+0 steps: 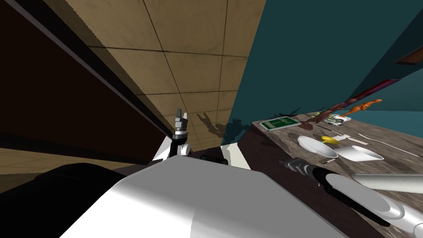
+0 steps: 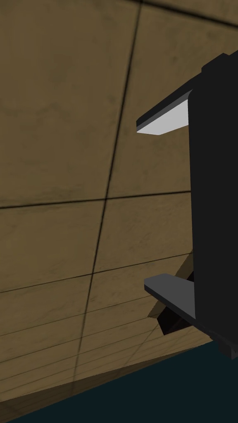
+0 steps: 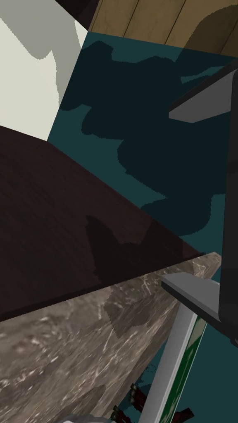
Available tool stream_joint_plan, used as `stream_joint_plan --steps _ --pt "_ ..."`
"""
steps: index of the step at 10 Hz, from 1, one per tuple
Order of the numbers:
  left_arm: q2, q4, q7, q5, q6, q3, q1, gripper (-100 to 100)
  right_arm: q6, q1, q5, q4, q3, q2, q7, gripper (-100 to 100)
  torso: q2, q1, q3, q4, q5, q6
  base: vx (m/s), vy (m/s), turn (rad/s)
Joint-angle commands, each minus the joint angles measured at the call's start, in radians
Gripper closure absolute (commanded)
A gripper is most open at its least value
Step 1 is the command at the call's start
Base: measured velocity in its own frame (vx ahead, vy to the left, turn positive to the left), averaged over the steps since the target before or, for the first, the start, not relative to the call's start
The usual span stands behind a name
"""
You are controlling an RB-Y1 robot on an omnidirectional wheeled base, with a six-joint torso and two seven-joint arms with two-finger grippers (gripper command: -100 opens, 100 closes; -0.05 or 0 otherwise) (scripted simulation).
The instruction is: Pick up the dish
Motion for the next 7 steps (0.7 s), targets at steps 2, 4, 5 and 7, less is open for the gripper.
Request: stream_joint_plan --steps 2,4,5,7 --pt "0.0 0.0 0.0 0.0 0.0 0.0 0.0 0 0.002 -0.008 0.023 0.049 0.017 -0.052 -0.002 -100 0.0 -0.003 0.0 0.0 -0.001 0.0 0.005 -0.099 0.162" --pt "0.0 0.0 0.0 0.0 0.0 0.0 0.0 0 0.004 -0.016 0.04 0.079 0.033 -0.082 -0.005 -100 0.0 0.0 0.0 0.0 -0.001 0.001 0.014 -0.044 0.09" --pt "0.0 0.0 0.0 0.0 0.0 0.0 0.0 0 0.004 -0.023 0.054 0.106 0.049 -0.109 -0.007 -100 -0.001 0.0 0.0 0.0 0.0 0.0 0.024 -0.109 0.243" --pt "0.0 0.0 0.0 0.0 0.0 0.0 0.0 0 0.004 -0.023 0.054 0.107 0.049 -0.109 -0.007 -100 -0.001 -0.003 -0.001 0.0 -0.001 0.001 0.008 -0.078 0.015"
